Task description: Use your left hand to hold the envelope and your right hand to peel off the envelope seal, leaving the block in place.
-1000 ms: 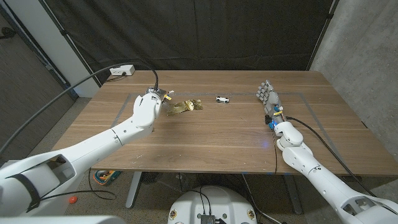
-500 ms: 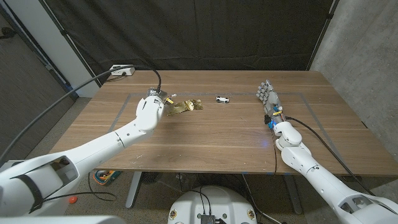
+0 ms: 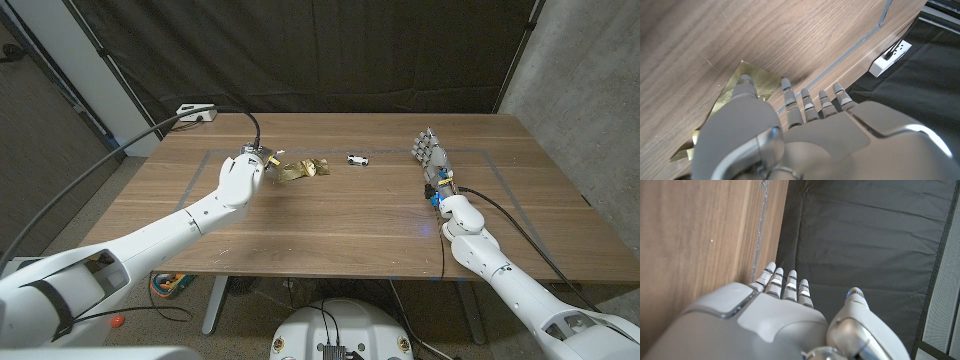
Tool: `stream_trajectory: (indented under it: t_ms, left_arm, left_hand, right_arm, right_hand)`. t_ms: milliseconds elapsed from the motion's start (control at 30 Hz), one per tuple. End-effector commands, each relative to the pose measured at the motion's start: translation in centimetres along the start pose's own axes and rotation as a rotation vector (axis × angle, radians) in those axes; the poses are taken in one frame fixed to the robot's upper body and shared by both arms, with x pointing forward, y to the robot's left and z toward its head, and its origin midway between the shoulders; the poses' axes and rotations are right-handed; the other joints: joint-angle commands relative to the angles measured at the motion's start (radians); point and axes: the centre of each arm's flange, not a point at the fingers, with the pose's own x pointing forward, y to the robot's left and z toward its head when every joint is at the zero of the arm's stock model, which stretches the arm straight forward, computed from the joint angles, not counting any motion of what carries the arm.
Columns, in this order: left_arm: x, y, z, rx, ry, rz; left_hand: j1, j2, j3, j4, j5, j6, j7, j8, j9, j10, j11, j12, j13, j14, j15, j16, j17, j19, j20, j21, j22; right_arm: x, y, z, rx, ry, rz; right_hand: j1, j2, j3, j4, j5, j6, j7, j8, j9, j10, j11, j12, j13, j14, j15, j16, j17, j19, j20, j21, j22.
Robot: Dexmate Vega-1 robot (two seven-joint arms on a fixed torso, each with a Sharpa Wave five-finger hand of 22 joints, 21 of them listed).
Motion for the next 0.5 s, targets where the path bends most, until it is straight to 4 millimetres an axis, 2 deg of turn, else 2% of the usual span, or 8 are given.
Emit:
stream_trajectory:
  t_ms: [33, 167, 200, 300, 367, 500]
  left_arm:
    - [0.6, -0.7, 0.6, 0.002, -0.015, -0.011]
    - [1.0, -1.4, 0.6, -0.009, -0.017, -0.030]
    - [1.1, -1.6, 0.6, -0.010, -0.014, -0.028]
    - [1.4, -2.2, 0.5, -0.019, -0.010, -0.043]
    - [1.5, -2.6, 0.4, -0.022, -0.006, -0.043]
    - [1.8, -3.4, 0.3, -0.033, 0.008, -0.036]
  left_hand:
    - [0.020, 0.023, 0.005, -0.004, -0.005, 0.039, 0.002, 0.015, 0.004, 0.004, -0.009, 0.001, 0.004, -0.002, 0.003, -0.004, 0.002, 0.001, 0.004, -0.002, 0.001]
    - [0.044, 0.051, 0.021, -0.011, -0.009, 0.077, 0.008, 0.026, 0.002, 0.029, -0.019, 0.011, 0.003, 0.011, -0.009, -0.001, 0.001, 0.013, -0.004, 0.003, 0.001]
    - [0.056, 0.068, 0.032, -0.013, -0.012, 0.088, 0.008, 0.028, 0.001, 0.038, -0.026, 0.015, 0.003, 0.015, -0.013, -0.001, 0.001, 0.014, -0.005, 0.004, 0.002]
    - [0.099, 0.105, 0.062, -0.029, -0.023, 0.148, -0.004, 0.045, -0.003, 0.057, -0.034, 0.022, 0.000, 0.033, -0.024, 0.002, -0.002, 0.025, -0.013, 0.010, 0.001]
    - [0.129, 0.130, 0.087, -0.041, -0.035, 0.180, -0.020, 0.051, -0.006, 0.070, -0.039, 0.027, -0.003, 0.044, -0.030, 0.003, -0.003, 0.029, -0.014, 0.013, 0.001]
    - [0.157, 0.146, 0.115, -0.050, -0.052, 0.249, -0.012, 0.065, -0.012, 0.107, -0.051, 0.040, -0.009, 0.071, -0.047, 0.007, -0.005, 0.044, -0.016, 0.022, 0.001]
  right_arm:
    - [0.3, 0.1, 0.1, -0.004, -0.001, -0.004]
    - [0.4, 0.1, 0.1, -0.010, 0.000, -0.007]
    - [0.4, 0.1, 0.1, -0.011, 0.000, -0.008]
    - [0.4, 0.2, 0.2, -0.017, 0.003, -0.012]
    - [0.4, 0.2, 0.2, -0.017, 0.001, -0.015]
    - [0.4, 0.3, 0.4, -0.026, 0.002, -0.018]
  right_hand:
    - [-0.010, 0.000, 0.001, 0.004, 0.011, 0.012, 0.001, 0.002, 0.005, 0.007, -0.004, 0.002, 0.001, 0.007, 0.007, 0.007, 0.002, 0.004, 0.000, -0.006, 0.006]
    - [-0.011, 0.000, 0.000, 0.005, 0.011, 0.012, 0.001, 0.002, 0.005, 0.007, -0.003, 0.002, 0.001, 0.007, 0.007, 0.006, 0.002, 0.004, 0.001, -0.007, 0.006]
    - [-0.012, 0.000, 0.000, 0.005, 0.011, 0.011, 0.000, 0.002, 0.005, 0.007, -0.003, 0.002, 0.001, 0.007, 0.006, 0.006, 0.002, 0.005, 0.001, -0.008, 0.006]
    - [-0.013, 0.000, 0.000, 0.006, 0.011, 0.011, 0.000, 0.001, 0.005, 0.007, -0.002, 0.002, 0.001, 0.008, 0.006, 0.005, 0.002, 0.005, 0.001, -0.008, 0.006]
    - [-0.013, 0.000, 0.000, 0.006, 0.011, 0.012, 0.000, 0.001, 0.005, 0.007, -0.002, 0.002, 0.001, 0.007, 0.006, 0.005, 0.002, 0.005, 0.001, -0.009, 0.006]
    - [-0.015, 0.000, -0.001, 0.007, 0.012, 0.011, 0.000, 0.001, 0.005, 0.007, -0.002, 0.002, 0.001, 0.008, 0.007, 0.005, 0.002, 0.006, 0.001, -0.010, 0.006]
